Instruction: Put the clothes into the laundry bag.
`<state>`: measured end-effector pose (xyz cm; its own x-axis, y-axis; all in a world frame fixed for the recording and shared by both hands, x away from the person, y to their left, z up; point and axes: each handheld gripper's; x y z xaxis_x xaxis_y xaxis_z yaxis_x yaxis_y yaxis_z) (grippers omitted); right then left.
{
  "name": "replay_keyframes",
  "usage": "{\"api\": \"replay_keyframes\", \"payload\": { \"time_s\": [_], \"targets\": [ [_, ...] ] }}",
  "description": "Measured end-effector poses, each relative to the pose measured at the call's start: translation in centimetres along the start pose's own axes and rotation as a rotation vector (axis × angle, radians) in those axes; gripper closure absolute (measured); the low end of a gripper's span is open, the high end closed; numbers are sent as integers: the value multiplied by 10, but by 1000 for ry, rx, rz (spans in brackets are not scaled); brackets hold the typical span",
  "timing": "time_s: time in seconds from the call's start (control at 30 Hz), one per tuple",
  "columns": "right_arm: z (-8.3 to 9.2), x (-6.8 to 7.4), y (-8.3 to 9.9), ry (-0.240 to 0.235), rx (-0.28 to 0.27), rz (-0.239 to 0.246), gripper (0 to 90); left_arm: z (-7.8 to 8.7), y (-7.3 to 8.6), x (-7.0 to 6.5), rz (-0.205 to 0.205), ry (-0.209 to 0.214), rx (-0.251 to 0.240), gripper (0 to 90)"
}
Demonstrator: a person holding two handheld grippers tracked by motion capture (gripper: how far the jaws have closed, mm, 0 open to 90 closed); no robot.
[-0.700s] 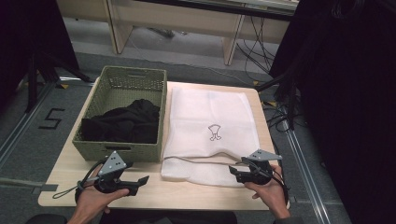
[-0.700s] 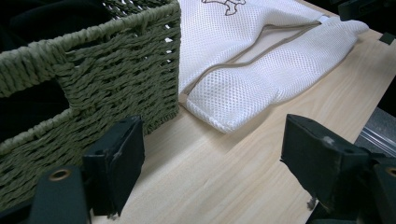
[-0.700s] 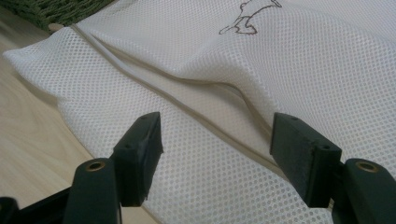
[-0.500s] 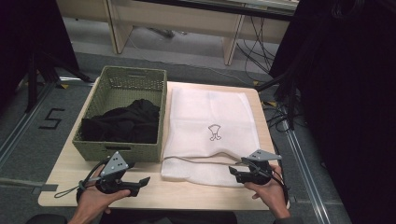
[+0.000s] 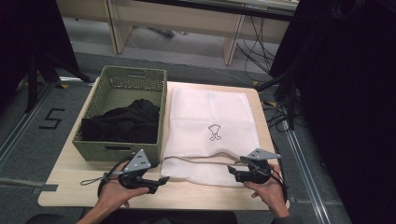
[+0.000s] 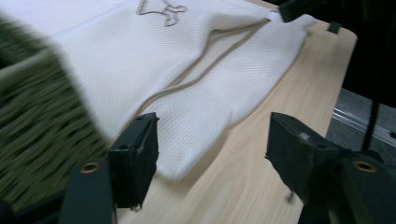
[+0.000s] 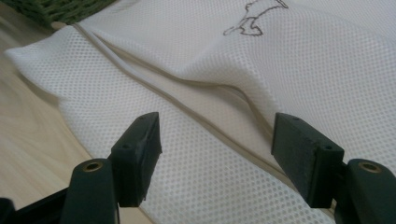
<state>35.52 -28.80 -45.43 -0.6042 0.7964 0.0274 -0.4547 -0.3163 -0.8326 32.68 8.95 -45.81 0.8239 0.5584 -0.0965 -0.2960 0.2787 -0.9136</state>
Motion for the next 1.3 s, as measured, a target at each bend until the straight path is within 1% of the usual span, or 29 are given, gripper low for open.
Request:
{"api": "replay_keyframes", "payload": {
  "time_s": [0.03,0.07,0.1,0.17,0.2,0.33,0.37,0.4,0.5,0.53,0.6,0.7,0.73,0.77,0.8,0.83,0.87,0.9,0.93,0.97,1.0,1.03,1.07,1.1,1.13,1.2,1.23,1.27,1.3],
  "targets": [
    [-1,2,-1,-12,0,-19,327,-8,-2,0,-35,23,12,353],
    [-1,2,-1,-12,0,-19,327,-8,-2,0,-35,23,12,373],
    [-1,1,-2,-12,9,0,315,-23,-4,-2,-57,61,26,383],
    [-1,3,-2,-16,12,-18,310,-30,-4,-4,-39,63,36,381],
    [-3,-1,-2,-17,-12,9,302,-34,-5,-4,-39,71,41,375],
    [-5,-1,-2,-20,-6,-5,288,-52,-4,-4,-42,94,70,375],
    [-8,-3,-2,-18,-24,29,288,-55,-4,-3,-65,102,71,380],
    [-8,-1,-3,-18,-12,-1,289,-64,-2,-4,-51,117,89,387],
    [-11,-2,-4,-18,-18,23,292,-71,0,-5,-69,122,114,407],
    [-10,0,-5,-21,7,-3,293,-76,2,-6,-70,133,122,426],
    [-14,-3,-6,-20,2,31,295,-83,5,-6,-98,150,148,451],
    [-18,-5,-6,-18,-9,52,298,-92,10,-6,-90,160,182,493],
    [-18,-3,-7,-17,15,15,299,-94,11,-6,-100,159,189,514],
    [-20,-5,-6,-17,14,36,300,-95,12,-6,-116,164,210,544],
    [-22,-8,-6,-18,16,60,302,-97,14,-4,-169,165,256,612],
    [-22,-7,-7,-19,23,42,303,-97,14,-4,-169,165,256,650],
    [-24,-8,-6,-15,16,58,305,-97,15,-2,-208,154,261,712],
    [-24,-8,-6,-15,16,58,305,-97,15,-2,-208,154,261,743],
    [-25,-9,-6,-8,20,56,307,-98,16,-5,-161,149,224,772],
    [-25,-9,-6,-8,20,56,307,-98,16,-5,-161,149,224,790],
    [-25,-9,-7,-9,25,49,309,-95,15,-2,-218,165,259,790],
    [-25,-11,-7,-6,29,51,310,-94,16,-3,-208,166,262,808],
    [-24,-14,-6,5,20,53,312,-95,17,-7,-168,163,222,817],
    [-24,-14,-6,5,20,53,312,-92,16,-7,-198,173,266,817],
    [-25,-16,-5,5,20,55,312,-91,16,-8,-220,181,272,818],
    [-25,-16,-4,6,34,40,314,-89,18,-14,-176,181,257,819],
    [-26,-16,-4,7,38,42,314,-87,18,-14,-205,189,279,818],
    [-27,-13,-3,9,50,14,315,-86,18,-14,-209,193,276,818],
    [-29,-16,-4,7,45,64,317,-86,20,-17,-171,184,262,818]
  ]
}}
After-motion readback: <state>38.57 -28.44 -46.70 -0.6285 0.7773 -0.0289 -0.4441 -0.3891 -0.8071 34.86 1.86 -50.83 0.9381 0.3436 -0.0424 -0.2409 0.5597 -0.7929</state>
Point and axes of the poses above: each handheld gripper's, and its own axes: z roughly backward along the jaws, y roughly out of its underside, x roughly to its left, and after that the axes turned 8 degrees about -x, right-handed
